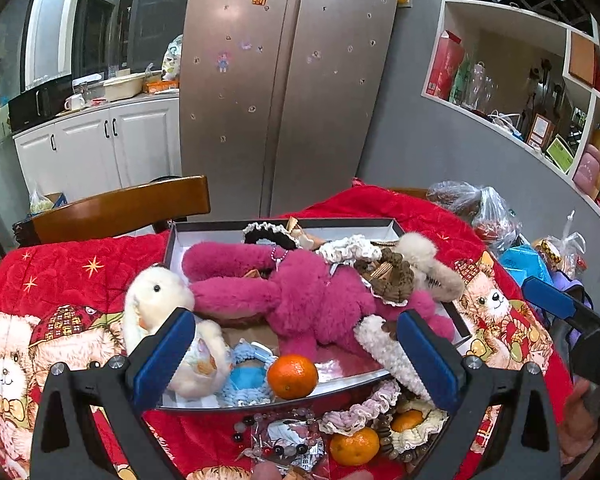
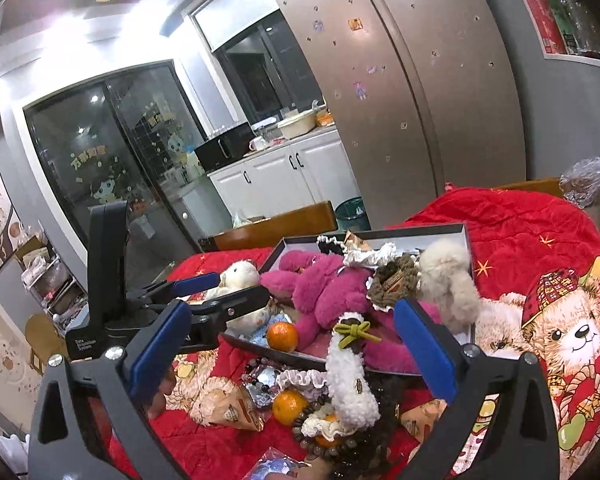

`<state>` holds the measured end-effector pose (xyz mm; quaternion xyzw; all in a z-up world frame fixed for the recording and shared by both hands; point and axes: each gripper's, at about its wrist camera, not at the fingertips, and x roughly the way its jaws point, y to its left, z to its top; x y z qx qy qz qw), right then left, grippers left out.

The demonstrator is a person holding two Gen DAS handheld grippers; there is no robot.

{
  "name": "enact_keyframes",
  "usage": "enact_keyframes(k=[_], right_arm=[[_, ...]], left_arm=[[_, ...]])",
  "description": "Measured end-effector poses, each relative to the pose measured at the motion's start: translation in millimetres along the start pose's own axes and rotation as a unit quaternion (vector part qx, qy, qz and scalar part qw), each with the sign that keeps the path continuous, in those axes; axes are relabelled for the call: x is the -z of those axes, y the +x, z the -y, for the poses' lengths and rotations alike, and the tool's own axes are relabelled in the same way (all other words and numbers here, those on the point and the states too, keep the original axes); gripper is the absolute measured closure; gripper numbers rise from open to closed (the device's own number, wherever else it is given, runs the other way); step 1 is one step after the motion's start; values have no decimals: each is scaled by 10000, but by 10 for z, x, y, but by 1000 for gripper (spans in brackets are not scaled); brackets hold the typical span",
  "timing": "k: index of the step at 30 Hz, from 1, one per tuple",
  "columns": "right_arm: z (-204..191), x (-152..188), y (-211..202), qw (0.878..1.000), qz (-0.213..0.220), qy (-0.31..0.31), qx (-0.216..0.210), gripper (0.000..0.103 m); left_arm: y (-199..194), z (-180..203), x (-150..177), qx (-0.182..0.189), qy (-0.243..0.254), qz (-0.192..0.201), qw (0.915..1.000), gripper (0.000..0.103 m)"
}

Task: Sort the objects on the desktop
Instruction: 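Withdraw both open tools from the box back over the quilt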

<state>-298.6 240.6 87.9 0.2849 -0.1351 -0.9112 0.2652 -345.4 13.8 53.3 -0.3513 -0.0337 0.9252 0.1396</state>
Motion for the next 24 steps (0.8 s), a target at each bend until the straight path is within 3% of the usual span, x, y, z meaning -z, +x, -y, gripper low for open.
enact_keyframes(k=[10, 14, 16, 21, 24], right_arm=[[-368, -120, -427, 9950, 593, -648, 469, 0], [-554, -169, -653, 9943, 751, -752, -1, 0], [-650, -189, -773, 9935, 854, -754, -32, 0], [-944, -172, -1047, 9903, 1113, -762, 336, 0], [-1109, -80, -1190, 9862, 1219, -907, 662, 0]], left_arm=[[-433, -40, -77, -189, -120, 310, 9993, 0], [-756, -60, -103, -211, -220, 517, 9982, 0], [-938, -58, -93, -255, -246, 681, 9970, 0], [-1369, -49, -8, -657, -227, 986, 9927, 0], [-1528, -55, 92, -671, -235, 969, 9928, 0]])
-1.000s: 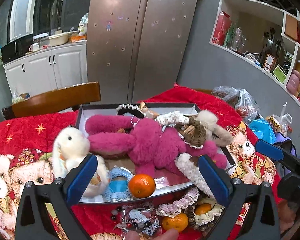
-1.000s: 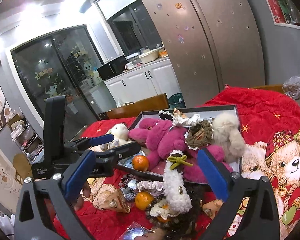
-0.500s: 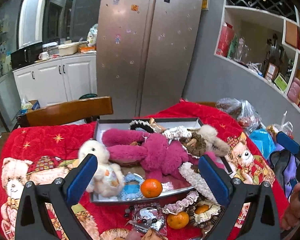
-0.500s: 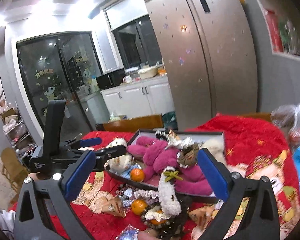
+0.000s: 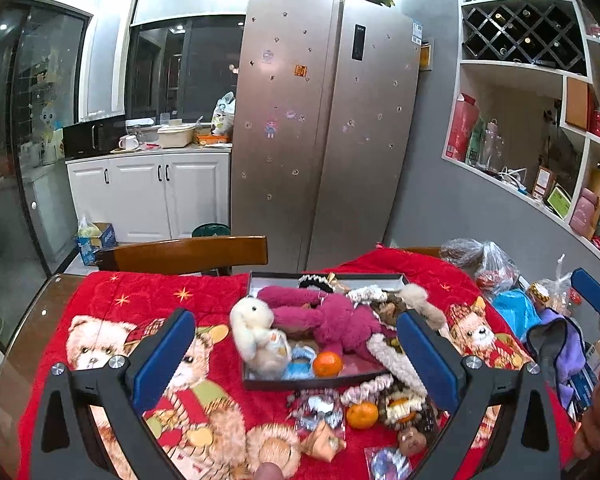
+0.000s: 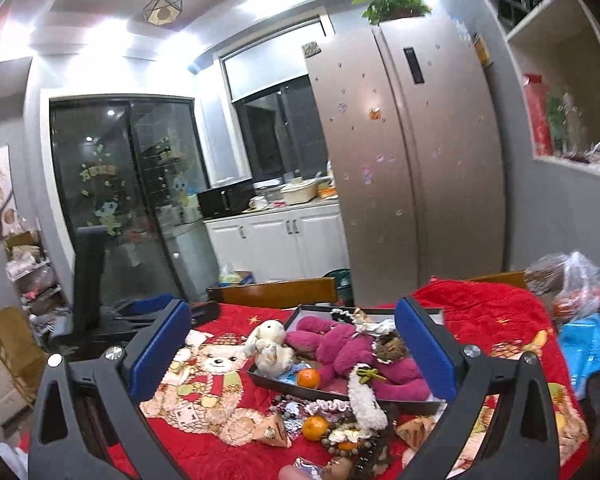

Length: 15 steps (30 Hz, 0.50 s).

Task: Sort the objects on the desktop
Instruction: 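Withdraw both open tools from the box back over the quilt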

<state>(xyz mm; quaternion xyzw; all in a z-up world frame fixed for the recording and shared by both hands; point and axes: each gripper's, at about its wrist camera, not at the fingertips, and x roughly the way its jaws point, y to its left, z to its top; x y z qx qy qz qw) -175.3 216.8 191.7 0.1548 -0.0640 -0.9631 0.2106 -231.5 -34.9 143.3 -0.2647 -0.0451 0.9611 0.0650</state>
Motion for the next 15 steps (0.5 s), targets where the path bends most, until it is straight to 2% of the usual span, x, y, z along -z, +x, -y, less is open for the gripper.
enact_keyframes(k=[3, 8, 11, 15], right_arm=[[-44, 68, -103, 9998, -7, 43, 205, 0], [38, 256, -273, 9986, 62, 513, 59, 0], [157, 422, -322, 9980, 237, 585, 11, 0], [401, 721, -240, 9976, 209, 661, 92, 0]], left_arm=[[-127, -47, 107, 37, -139, -57, 9999, 0], [-242, -8, 360, 45, -100, -161, 9998, 0], [-159, 20, 529, 72, -140, -291, 9995, 0], [58, 85, 653, 238, -132, -393, 9989, 0]])
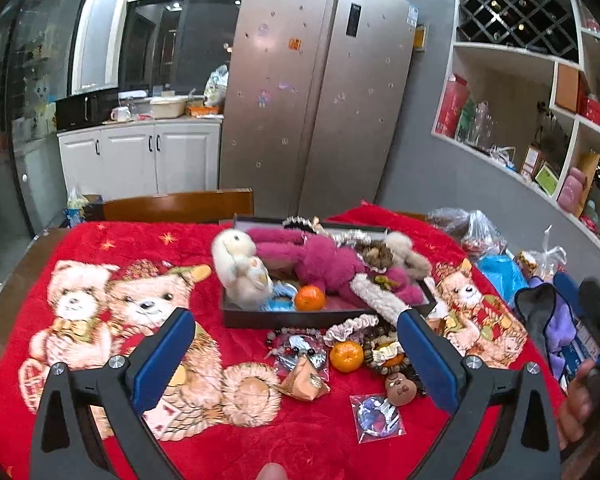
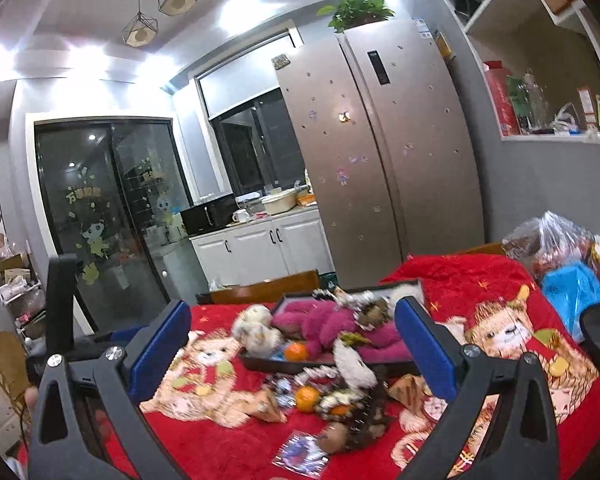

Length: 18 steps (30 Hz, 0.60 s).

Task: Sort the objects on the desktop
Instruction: 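Withdraw both open tools from the box back over the quilt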

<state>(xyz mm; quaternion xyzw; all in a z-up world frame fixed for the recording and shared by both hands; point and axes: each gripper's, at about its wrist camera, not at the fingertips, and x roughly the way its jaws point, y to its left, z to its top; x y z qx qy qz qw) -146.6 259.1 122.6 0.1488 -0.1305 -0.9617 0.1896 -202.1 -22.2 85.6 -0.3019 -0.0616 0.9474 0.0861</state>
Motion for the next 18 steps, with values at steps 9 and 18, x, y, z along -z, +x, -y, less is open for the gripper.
enact_keyframes(k=[9, 18], right_arm=[[789, 580, 535, 9886, -1014, 1049, 370, 0], [676, 820, 818, 9826, -1652, 722, 454, 0]], left_arm=[[708, 59, 405, -107, 91, -787, 9968, 0], [937, -11, 561, -125, 95, -1128, 9935, 0]])
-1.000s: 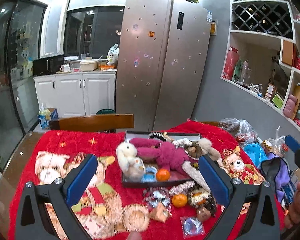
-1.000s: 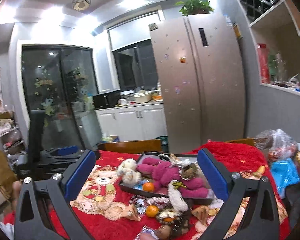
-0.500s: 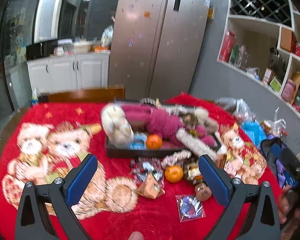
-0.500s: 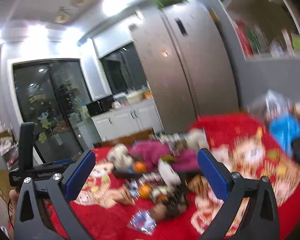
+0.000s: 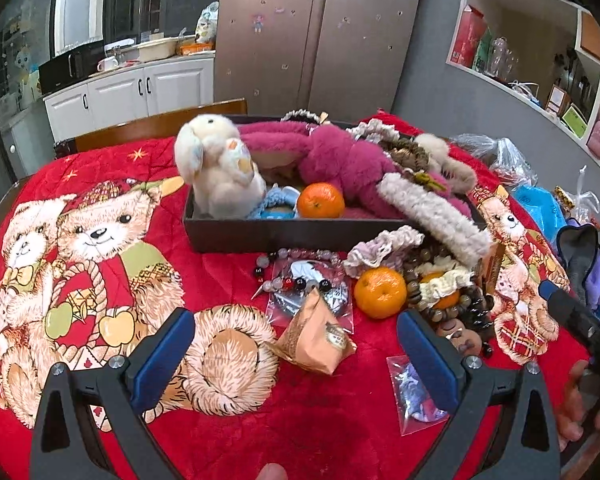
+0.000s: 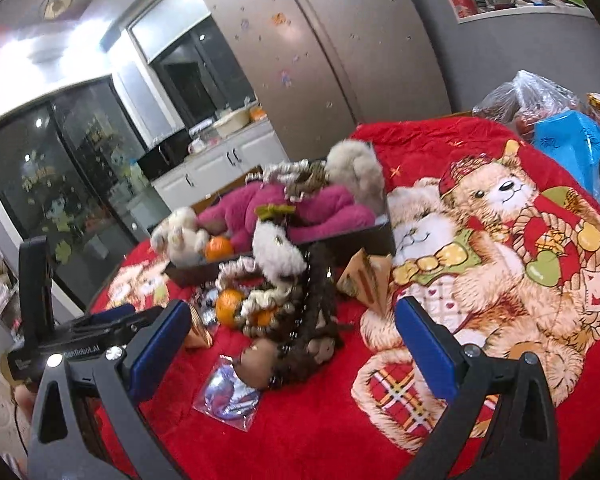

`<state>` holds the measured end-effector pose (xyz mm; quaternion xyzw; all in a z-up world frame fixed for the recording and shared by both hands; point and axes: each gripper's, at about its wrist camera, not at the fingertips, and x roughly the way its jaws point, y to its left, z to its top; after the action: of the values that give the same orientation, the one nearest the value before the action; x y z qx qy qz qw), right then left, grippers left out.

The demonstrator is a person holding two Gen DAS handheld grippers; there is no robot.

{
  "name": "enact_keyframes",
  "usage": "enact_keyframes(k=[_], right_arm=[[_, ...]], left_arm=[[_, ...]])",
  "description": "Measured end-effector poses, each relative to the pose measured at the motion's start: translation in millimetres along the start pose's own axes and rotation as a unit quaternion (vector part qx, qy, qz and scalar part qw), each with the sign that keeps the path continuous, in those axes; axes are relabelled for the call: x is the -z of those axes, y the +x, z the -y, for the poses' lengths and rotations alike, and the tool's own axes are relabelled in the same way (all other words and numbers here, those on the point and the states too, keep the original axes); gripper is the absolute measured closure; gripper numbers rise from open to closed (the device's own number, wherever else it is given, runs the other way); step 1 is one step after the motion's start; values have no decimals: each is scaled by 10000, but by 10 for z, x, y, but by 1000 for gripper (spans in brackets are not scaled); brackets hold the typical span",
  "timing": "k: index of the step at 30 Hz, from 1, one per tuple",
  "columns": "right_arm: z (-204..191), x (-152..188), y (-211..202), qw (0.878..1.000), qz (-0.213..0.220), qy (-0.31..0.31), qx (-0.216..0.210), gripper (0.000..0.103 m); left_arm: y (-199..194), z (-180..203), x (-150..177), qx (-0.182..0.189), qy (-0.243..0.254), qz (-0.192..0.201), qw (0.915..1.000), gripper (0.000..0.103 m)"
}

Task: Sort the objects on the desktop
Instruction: 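Withdraw both open tools from the box back over the quilt, then move right tool to the brown spiky comb while left tool approaches a clear badge packet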

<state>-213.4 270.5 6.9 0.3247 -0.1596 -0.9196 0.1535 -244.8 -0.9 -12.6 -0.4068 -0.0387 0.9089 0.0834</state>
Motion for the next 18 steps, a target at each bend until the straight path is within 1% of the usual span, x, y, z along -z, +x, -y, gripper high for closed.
enact_keyframes(k=[4, 11, 15, 18], right_arm=[[-13, 66, 134, 9997, -210, -58, 114, 0], [39, 140, 279, 9986, -378, -50, 359, 0], [59, 173, 351, 9982, -469, 32, 368, 0], [123, 183, 410, 9972, -569, 260, 399, 0]], left_arm=[[59, -8, 13, -40, 58, -77, 9999, 0], [202, -1, 66, -49, 93, -284, 9995, 0], [290, 28, 118, 16, 115, -437, 9990, 0], [361, 56, 141, -41, 175, -522, 9985, 0]])
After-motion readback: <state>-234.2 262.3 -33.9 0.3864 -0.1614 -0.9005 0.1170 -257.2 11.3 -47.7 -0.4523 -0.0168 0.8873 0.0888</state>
